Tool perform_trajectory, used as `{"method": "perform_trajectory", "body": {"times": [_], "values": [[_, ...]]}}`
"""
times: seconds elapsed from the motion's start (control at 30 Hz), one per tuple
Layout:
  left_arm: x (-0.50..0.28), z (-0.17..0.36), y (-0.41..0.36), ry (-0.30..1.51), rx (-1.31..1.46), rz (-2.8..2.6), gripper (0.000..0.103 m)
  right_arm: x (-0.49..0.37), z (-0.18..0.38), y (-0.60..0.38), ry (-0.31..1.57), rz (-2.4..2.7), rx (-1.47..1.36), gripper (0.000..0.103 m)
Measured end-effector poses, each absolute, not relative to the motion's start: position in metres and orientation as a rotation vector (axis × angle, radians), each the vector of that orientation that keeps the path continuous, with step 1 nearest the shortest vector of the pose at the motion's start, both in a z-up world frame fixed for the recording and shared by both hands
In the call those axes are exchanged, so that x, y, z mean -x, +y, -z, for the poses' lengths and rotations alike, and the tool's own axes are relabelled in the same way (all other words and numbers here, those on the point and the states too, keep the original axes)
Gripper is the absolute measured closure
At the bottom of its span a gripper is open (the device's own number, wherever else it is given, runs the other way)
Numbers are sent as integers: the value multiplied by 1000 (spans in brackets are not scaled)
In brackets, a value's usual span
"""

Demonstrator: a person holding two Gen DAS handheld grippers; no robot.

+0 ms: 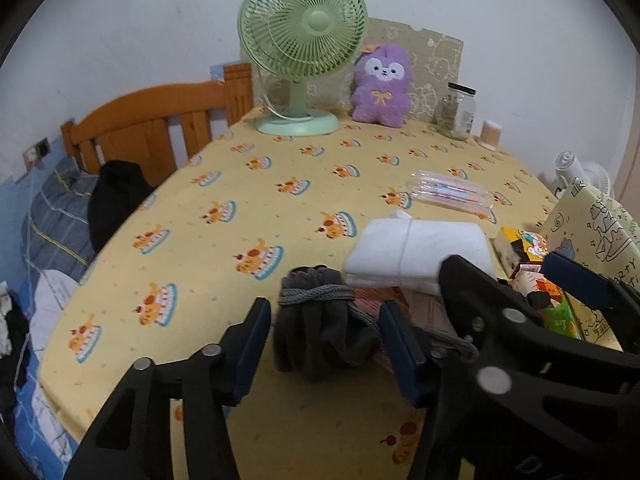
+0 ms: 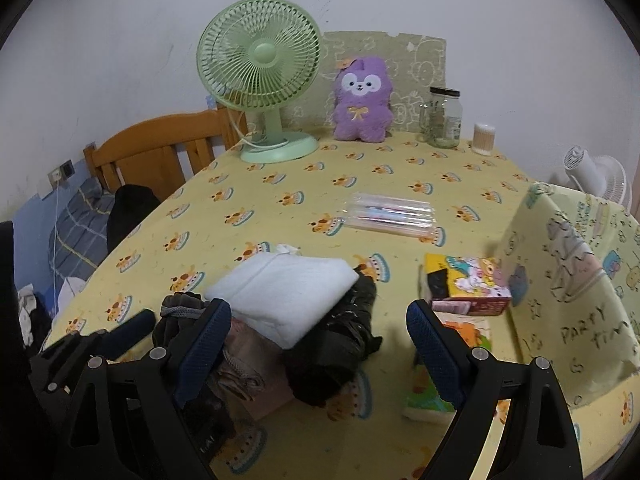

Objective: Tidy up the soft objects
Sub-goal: 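Move both grippers down toward the pile of soft items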

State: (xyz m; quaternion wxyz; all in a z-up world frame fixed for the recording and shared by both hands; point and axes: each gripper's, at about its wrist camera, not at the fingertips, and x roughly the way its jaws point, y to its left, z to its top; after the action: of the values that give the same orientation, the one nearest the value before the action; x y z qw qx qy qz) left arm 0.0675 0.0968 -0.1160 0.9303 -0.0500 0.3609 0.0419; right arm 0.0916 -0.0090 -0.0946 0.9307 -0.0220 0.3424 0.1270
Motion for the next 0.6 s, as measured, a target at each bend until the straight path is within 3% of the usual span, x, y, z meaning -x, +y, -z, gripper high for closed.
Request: {"method": "perform_trajectory", "body": {"times": [0.17,0.27,0.6], "values": [[-76,118,102,736,114,-88,53,-104,99,0,714,-264,53,11],[-83,117,104,735,109,-94,55,-111,101,7,720,-281,62,21],[-99,125,108,739,50,-114,57,-135,119,17,799,-317,49,32]]}}
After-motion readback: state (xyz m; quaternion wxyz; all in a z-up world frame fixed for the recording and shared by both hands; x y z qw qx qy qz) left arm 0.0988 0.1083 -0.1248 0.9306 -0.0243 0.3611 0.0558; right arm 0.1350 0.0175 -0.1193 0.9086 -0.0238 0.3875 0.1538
